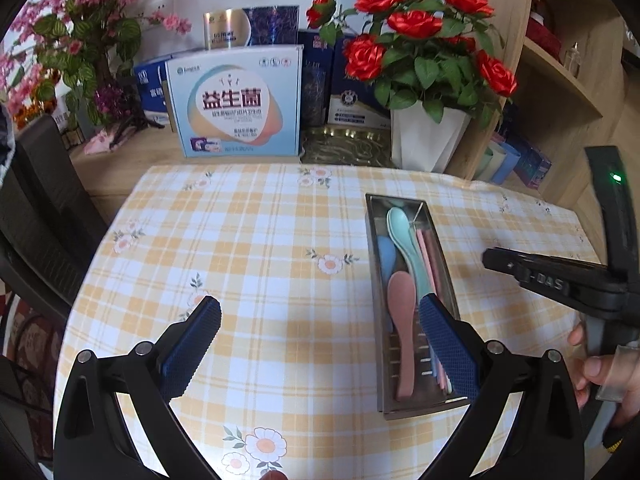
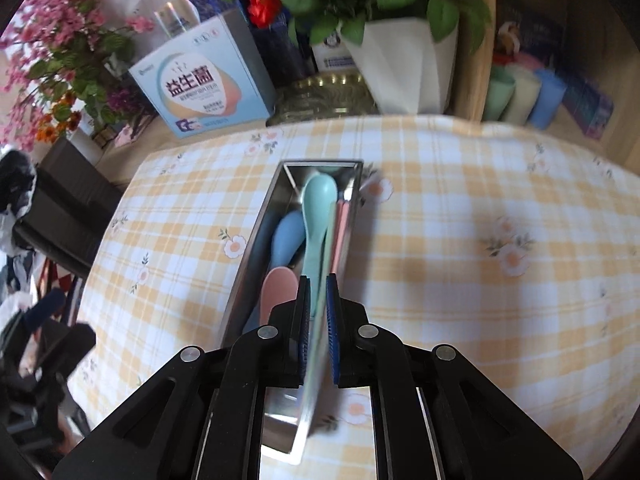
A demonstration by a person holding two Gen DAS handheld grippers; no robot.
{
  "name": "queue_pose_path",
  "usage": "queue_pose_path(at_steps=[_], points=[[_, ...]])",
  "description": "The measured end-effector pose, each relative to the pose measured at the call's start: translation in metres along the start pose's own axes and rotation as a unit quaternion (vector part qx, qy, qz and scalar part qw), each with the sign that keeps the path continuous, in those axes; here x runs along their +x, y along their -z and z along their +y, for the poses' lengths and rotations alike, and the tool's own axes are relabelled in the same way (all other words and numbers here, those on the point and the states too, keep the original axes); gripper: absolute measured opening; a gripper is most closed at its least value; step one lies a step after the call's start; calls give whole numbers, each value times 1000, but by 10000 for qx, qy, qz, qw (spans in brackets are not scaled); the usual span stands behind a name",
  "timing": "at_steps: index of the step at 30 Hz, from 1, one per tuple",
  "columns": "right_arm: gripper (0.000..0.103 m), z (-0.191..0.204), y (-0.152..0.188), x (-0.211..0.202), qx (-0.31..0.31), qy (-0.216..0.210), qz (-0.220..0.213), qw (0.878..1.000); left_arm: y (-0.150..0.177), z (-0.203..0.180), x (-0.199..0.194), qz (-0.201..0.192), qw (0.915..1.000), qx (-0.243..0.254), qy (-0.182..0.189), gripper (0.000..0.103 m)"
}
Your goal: Organize utensils
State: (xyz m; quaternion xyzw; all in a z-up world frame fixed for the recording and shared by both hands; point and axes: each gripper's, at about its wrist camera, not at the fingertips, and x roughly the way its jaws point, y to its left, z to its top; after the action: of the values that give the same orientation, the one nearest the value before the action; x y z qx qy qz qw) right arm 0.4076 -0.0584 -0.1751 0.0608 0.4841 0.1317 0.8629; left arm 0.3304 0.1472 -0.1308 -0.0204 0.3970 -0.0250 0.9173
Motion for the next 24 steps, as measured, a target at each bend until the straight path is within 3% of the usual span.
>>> queue_pose_path(at_steps=[1,3,5,7,11,18,24], points=[[24,-1,0,-6,-29,-7,-48,10000,-2,-3,-4,-42,10000,29,-48,97],[50,-5,1,-24,-161,-5,-267,9995,-7,-8,-11,-136,9999,71,-74,97],[52,-5,1,-39,-323,22,-432,9985,-10,-13,-18,-201,9997,100,-56,97],[60,-7,1,-57,-481,-17,-584,9971,-14,-21,-26,-273,9995,136,-53,97],[86,-10,3,-93,-598,-106,-948,9936,-22,-38,-44,-484,9984,253,-160,97],[88,-22,9,-161,-465,-66,-1845,9817,-35,-74,-91,-1082,9920,635,-138,97],[88,-32,17,-213,-393,-179,-2371,9705,-48,-105,-138,-1654,9830,794,-48,97]])
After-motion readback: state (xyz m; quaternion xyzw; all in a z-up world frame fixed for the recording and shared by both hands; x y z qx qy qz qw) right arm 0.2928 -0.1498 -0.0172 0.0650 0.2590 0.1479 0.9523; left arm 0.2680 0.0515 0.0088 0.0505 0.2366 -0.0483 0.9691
